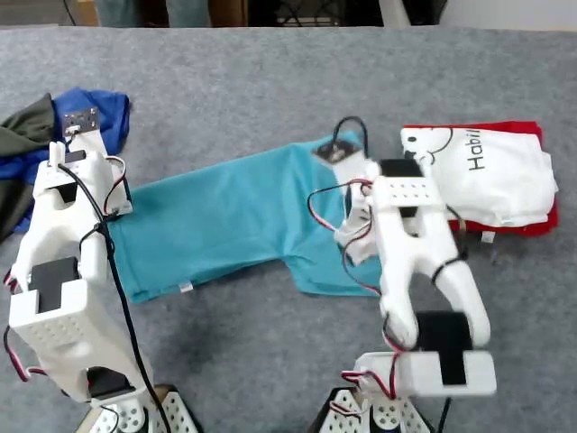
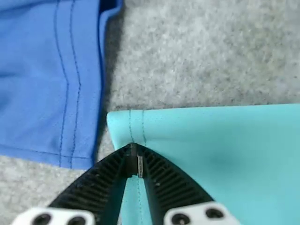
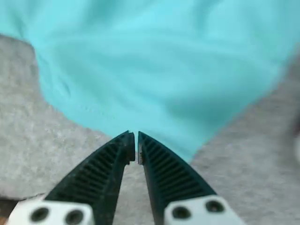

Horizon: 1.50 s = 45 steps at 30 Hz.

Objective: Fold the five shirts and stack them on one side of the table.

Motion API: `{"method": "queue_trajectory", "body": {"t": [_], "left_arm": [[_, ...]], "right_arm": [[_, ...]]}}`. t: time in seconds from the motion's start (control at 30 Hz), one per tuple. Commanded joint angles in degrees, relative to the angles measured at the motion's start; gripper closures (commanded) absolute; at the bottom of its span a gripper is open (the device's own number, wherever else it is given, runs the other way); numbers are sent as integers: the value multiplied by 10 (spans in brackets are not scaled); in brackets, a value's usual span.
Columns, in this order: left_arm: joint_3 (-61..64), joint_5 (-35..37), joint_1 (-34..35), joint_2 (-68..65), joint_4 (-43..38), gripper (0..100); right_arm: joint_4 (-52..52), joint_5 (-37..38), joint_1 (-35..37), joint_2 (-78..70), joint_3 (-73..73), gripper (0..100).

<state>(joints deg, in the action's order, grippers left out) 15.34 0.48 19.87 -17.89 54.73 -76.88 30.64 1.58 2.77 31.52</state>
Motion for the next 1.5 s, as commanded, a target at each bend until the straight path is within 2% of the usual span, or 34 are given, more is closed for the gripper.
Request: {"method": "queue_trajectory", "body": {"t": [0.0, 0.13, 0.23, 0.37, 0.47, 0.57, 0.7, 0.83, 1.0, 1.1, 1.3, 1.47], "left_arm": [[-12, 3, 1, 1, 1, 971], [-7, 3, 1, 2, 5, 971], [-7, 3, 1, 2, 5, 971], [-11, -20, 1, 2, 19, 971], [-11, -22, 5, 11, 25, 971], [-15, -22, 16, 58, 65, 971], [-10, -23, 11, 143, 97, 971], [-11, -67, 11, 206, 131, 970], [-15, -47, 8, 257, 145, 970], [11, -19, -19, 248, 80, 970], [83, -2, -44, 136, -76, 971], [116, -6, -33, 84, -134, 972]], "right_arm": [[42, -3, -8, -7, 49, 977], [97, -6, -11, -7, 96, 977], [88, -32, -35, -7, 47, 974], [-43, -98, -65, 10, -106, 972], [-141, -97, -68, 28, -225, 972], [-185, -97, -63, 29, -333, 972], [-140, -104, -50, -19, -418, 973], [-72, -128, -11, -131, -465, 975], [-22, -129, 20, -301, -569, 976], [-20, -129, 22, -399, -663, 976], [-68, -130, 7, -555, -851, 976], [-126, -130, 6, -659, -983, 976]]}}
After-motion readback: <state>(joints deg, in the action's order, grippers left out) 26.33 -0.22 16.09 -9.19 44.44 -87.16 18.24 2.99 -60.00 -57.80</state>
